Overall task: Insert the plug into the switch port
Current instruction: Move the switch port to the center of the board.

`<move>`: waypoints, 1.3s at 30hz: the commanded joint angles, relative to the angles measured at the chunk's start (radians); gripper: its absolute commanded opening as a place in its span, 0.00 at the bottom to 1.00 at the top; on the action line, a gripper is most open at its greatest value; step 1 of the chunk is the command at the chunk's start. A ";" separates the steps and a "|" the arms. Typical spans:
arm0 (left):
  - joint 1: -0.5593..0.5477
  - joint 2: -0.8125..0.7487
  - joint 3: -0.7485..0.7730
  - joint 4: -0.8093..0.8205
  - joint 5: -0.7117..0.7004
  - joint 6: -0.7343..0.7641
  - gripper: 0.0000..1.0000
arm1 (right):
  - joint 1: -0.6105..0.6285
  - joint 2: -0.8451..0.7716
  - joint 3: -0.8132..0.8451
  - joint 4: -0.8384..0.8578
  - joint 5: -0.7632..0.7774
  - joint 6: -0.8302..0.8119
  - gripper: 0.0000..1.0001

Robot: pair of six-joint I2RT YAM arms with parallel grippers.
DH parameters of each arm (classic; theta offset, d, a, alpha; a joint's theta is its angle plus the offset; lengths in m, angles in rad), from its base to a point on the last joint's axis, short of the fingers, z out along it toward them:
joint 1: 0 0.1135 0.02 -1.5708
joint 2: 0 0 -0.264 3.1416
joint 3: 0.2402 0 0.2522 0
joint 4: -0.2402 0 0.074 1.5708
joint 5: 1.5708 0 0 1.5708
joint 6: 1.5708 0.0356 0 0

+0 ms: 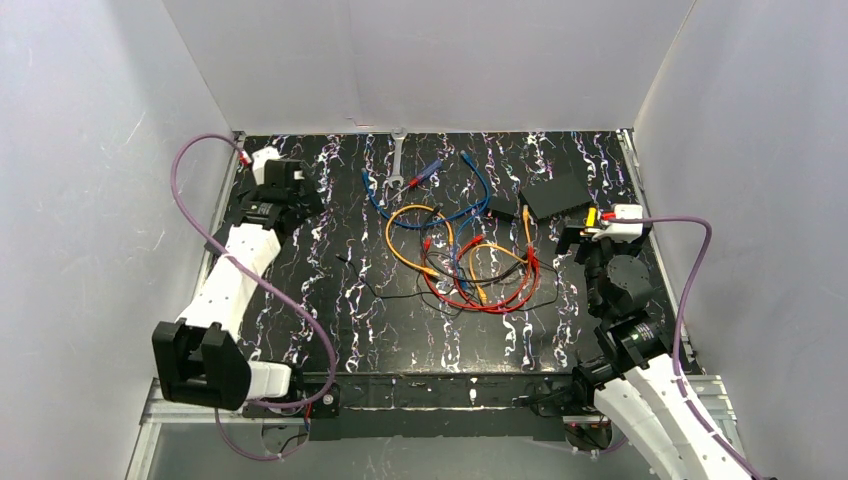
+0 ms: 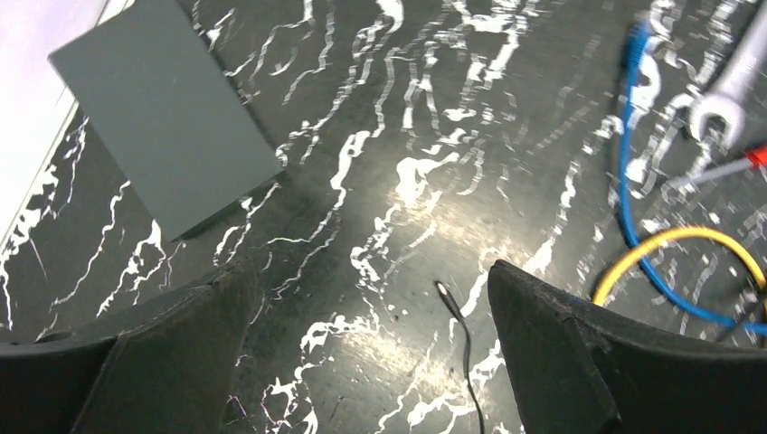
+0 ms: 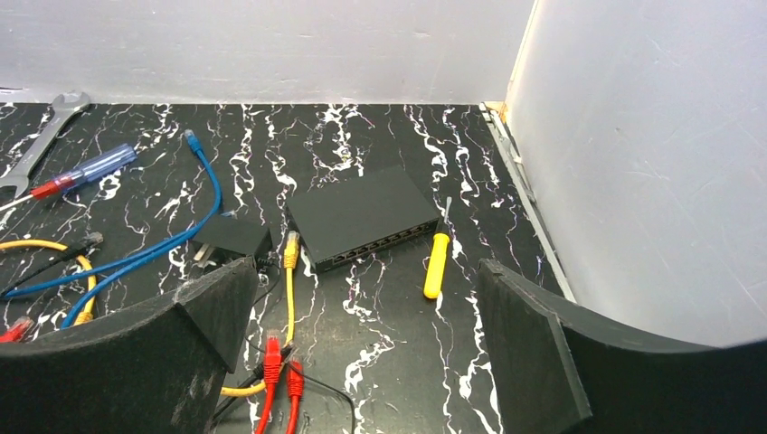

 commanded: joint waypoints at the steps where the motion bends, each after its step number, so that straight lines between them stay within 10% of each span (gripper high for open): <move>1: 0.138 0.044 0.031 -0.028 0.032 -0.130 0.98 | 0.013 -0.008 -0.006 0.040 0.005 -0.002 0.99; 14: 0.543 0.198 -0.082 0.141 0.170 -0.202 0.98 | 0.019 0.026 -0.009 0.040 -0.004 -0.006 0.99; 39: 0.538 0.570 0.026 0.195 0.559 -0.064 0.98 | 0.026 0.045 -0.020 0.054 -0.019 -0.013 0.99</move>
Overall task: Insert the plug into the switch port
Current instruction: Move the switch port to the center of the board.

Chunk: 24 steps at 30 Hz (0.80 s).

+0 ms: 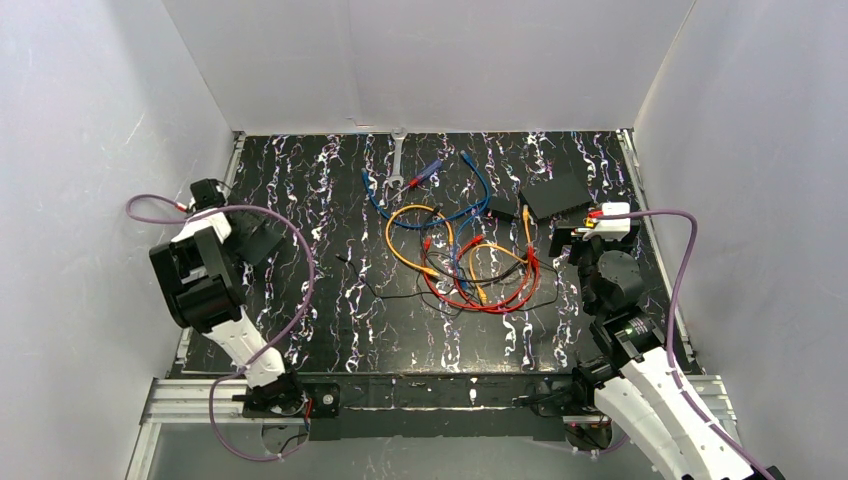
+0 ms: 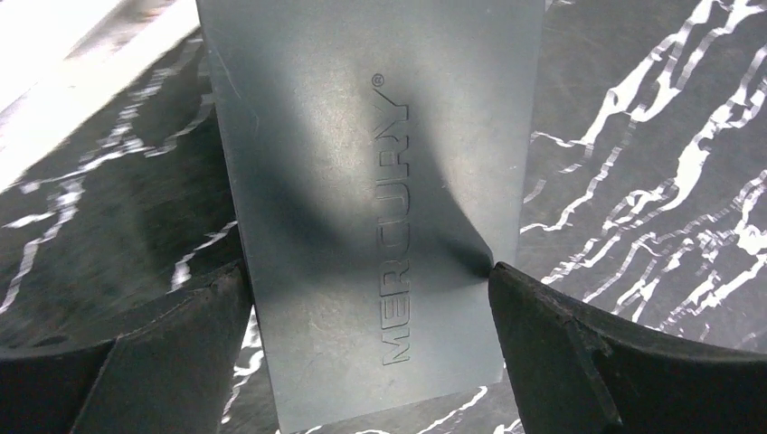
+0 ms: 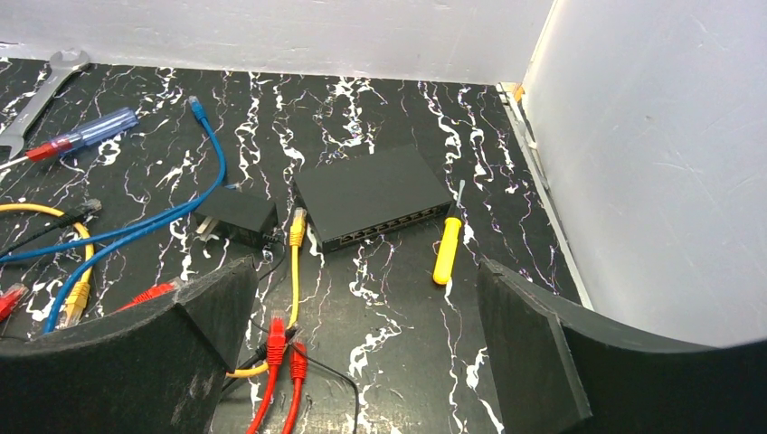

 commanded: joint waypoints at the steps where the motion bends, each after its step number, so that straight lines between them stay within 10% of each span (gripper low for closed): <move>1: -0.096 0.069 0.040 -0.066 0.160 0.071 0.98 | 0.007 -0.003 -0.006 0.054 -0.002 -0.011 0.99; 15: -0.244 -0.129 0.146 -0.044 0.022 0.197 0.98 | 0.018 -0.022 -0.009 0.064 -0.002 -0.012 0.99; 24: -0.240 0.095 0.402 -0.036 -0.146 0.233 0.98 | 0.022 -0.030 -0.010 0.059 -0.010 -0.013 0.99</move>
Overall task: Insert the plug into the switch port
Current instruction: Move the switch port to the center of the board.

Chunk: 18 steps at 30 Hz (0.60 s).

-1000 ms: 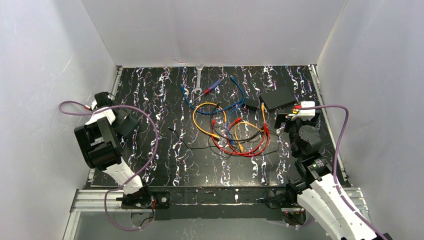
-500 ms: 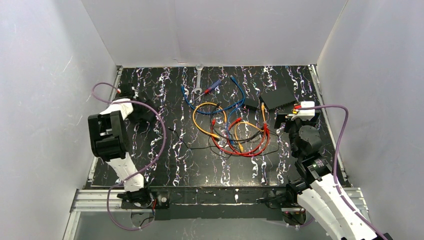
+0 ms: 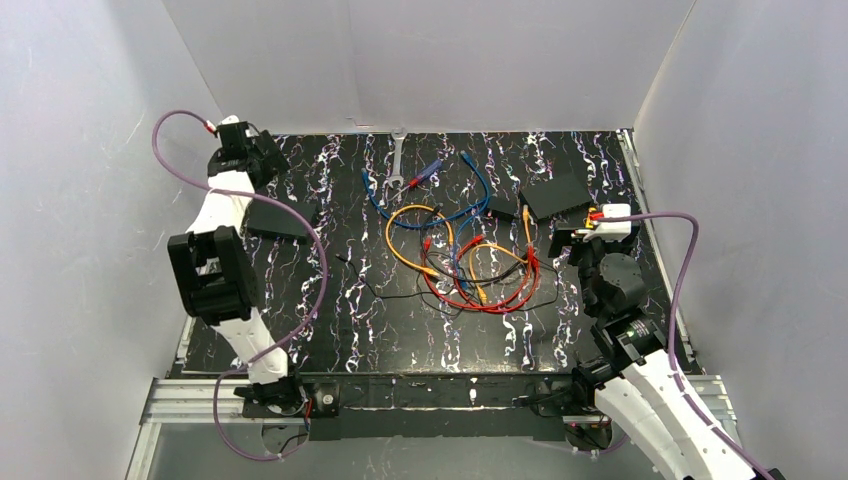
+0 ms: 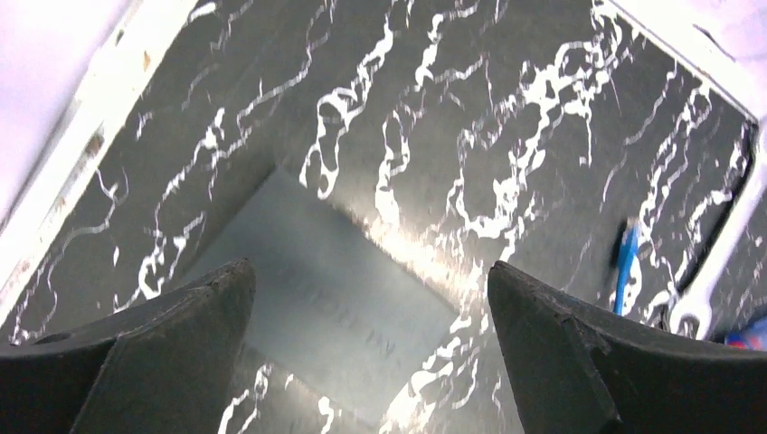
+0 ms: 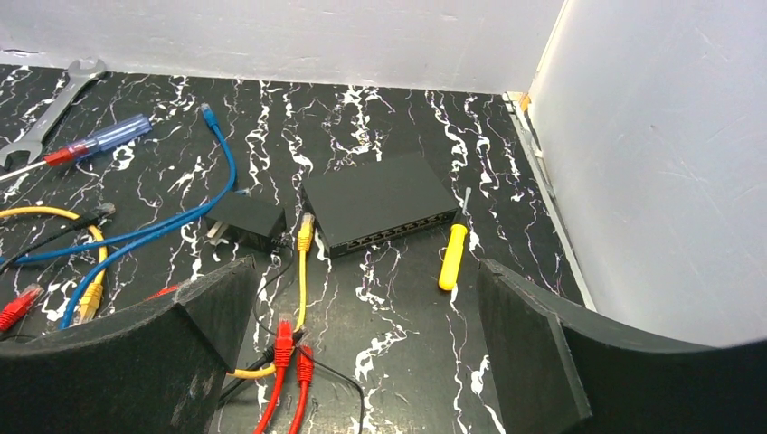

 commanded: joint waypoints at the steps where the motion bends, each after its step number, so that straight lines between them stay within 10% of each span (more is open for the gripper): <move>1: 0.007 0.132 0.121 -0.028 -0.097 0.030 0.98 | 0.010 -0.012 -0.009 0.057 -0.007 -0.010 0.99; 11: 0.055 0.359 0.336 -0.110 -0.036 0.035 0.98 | 0.014 -0.009 -0.011 0.057 0.000 -0.016 0.99; 18: 0.074 0.491 0.451 -0.198 0.312 0.072 0.98 | 0.015 -0.010 -0.011 0.054 0.009 -0.021 0.99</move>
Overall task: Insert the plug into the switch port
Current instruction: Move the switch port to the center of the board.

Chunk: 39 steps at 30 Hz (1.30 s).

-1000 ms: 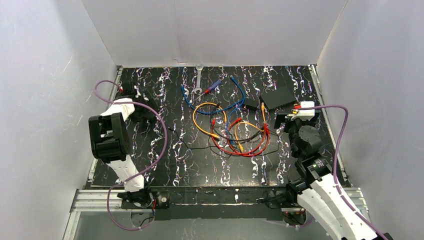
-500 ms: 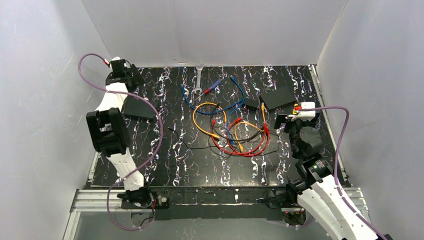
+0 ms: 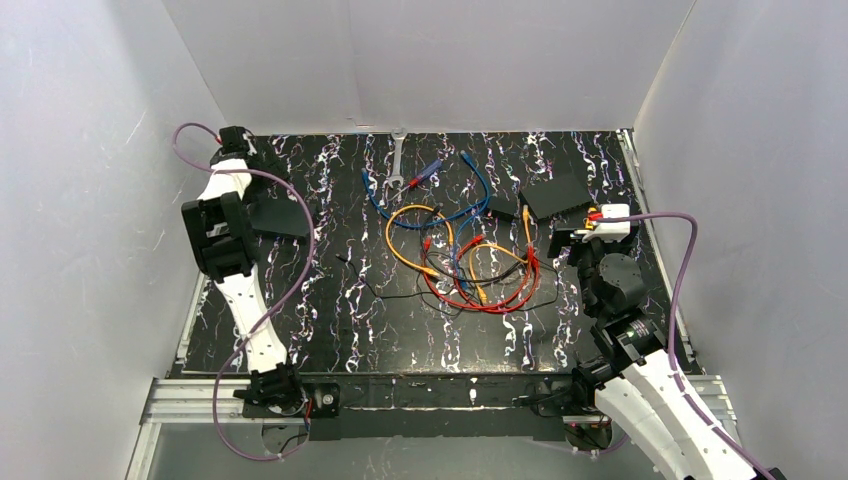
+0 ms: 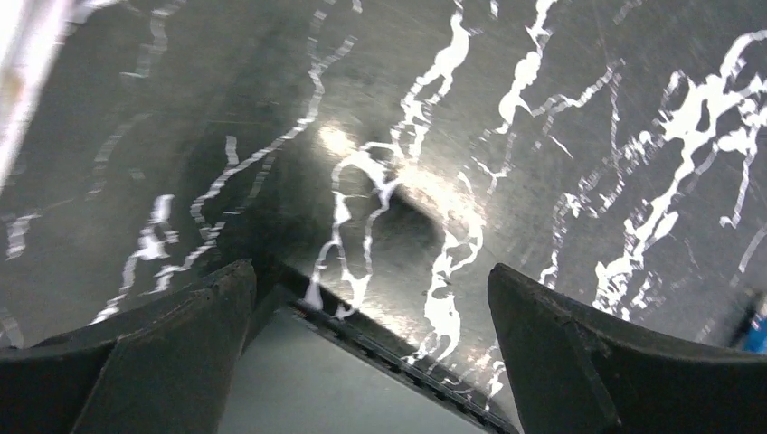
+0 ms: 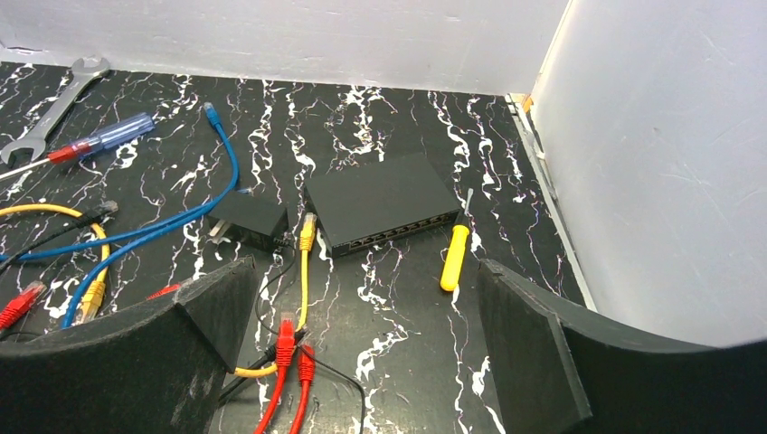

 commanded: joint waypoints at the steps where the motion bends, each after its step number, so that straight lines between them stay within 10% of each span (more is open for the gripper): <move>1: 0.002 0.025 0.062 -0.085 0.272 0.040 0.98 | 0.008 -0.007 -0.009 0.054 0.010 -0.017 0.99; 15: -0.109 0.014 0.045 -0.161 0.695 0.252 0.98 | 0.008 -0.021 -0.006 0.043 0.010 -0.015 0.99; 31: -0.342 -0.090 -0.001 -0.479 0.694 0.595 0.98 | 0.008 -0.050 0.002 0.024 0.024 -0.015 0.99; 39: -0.436 -0.235 -0.047 -0.462 0.550 0.490 0.96 | 0.008 -0.071 0.000 0.025 0.028 -0.014 0.99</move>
